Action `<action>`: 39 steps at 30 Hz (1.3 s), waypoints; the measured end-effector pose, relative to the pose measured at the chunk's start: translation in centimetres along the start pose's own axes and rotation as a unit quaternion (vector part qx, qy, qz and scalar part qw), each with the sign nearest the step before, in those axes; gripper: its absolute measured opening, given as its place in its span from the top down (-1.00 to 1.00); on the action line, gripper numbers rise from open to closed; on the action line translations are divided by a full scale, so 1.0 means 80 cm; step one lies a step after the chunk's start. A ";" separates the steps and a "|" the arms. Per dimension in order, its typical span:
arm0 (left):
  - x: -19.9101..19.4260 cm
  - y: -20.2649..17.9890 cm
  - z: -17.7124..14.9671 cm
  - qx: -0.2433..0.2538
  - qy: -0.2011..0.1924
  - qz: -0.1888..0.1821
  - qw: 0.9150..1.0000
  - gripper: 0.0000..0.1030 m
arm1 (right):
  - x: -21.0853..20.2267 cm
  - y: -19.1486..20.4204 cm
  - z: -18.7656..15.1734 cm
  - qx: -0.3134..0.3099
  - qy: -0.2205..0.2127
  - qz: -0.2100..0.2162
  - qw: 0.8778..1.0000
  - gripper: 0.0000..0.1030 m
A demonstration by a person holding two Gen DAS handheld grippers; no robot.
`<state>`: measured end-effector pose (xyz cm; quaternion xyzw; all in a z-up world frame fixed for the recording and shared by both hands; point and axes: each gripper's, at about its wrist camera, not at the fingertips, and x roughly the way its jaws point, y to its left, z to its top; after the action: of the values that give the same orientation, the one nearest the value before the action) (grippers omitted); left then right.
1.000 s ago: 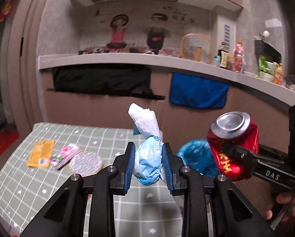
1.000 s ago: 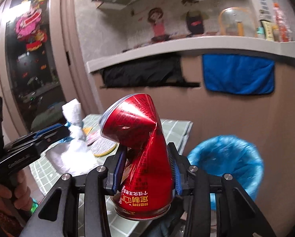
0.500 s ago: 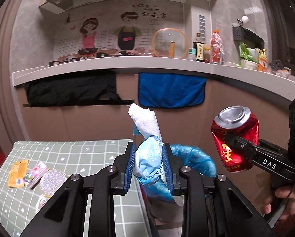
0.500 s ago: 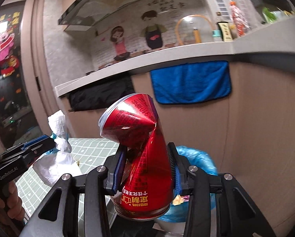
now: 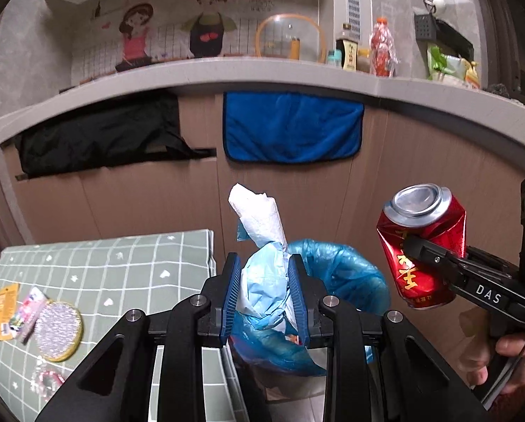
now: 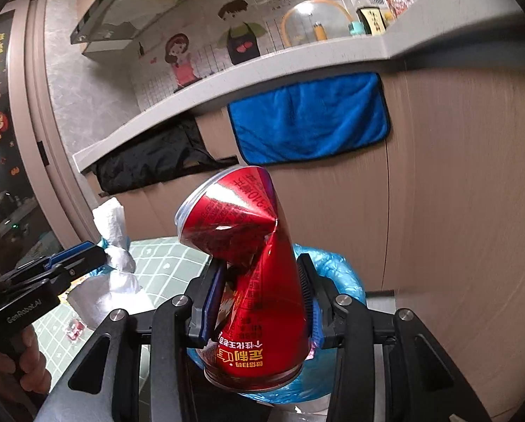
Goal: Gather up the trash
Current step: 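Carry the red can and plastic bag over the blue-lined bin, then open both tools over the bin to drop the can and bag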
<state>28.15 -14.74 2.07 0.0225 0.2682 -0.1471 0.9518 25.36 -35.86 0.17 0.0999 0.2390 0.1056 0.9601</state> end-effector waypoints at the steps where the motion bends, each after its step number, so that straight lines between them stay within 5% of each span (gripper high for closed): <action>1: 0.009 0.000 -0.002 0.000 0.006 -0.001 1.000 0.44 | 0.004 -0.003 -0.001 0.001 0.003 0.000 1.000 0.27; 24: 0.152 0.006 -0.019 -0.009 0.108 -0.060 0.992 0.44 | 0.108 -0.046 -0.006 0.020 0.082 -0.026 0.996 0.27; 29: 0.173 0.015 -0.027 -0.028 0.132 -0.083 0.987 0.30 | 0.122 -0.058 -0.016 0.033 0.108 -0.034 0.993 0.25; 39: 0.134 0.061 -0.016 -0.065 0.122 -0.062 0.988 0.13 | 0.089 -0.064 -0.023 0.059 0.089 -0.067 0.992 0.12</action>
<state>37.66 -12.81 -4.76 -0.0383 0.3924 -0.1844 0.9003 31.45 -38.71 -5.75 0.1299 0.3353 0.0350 0.9325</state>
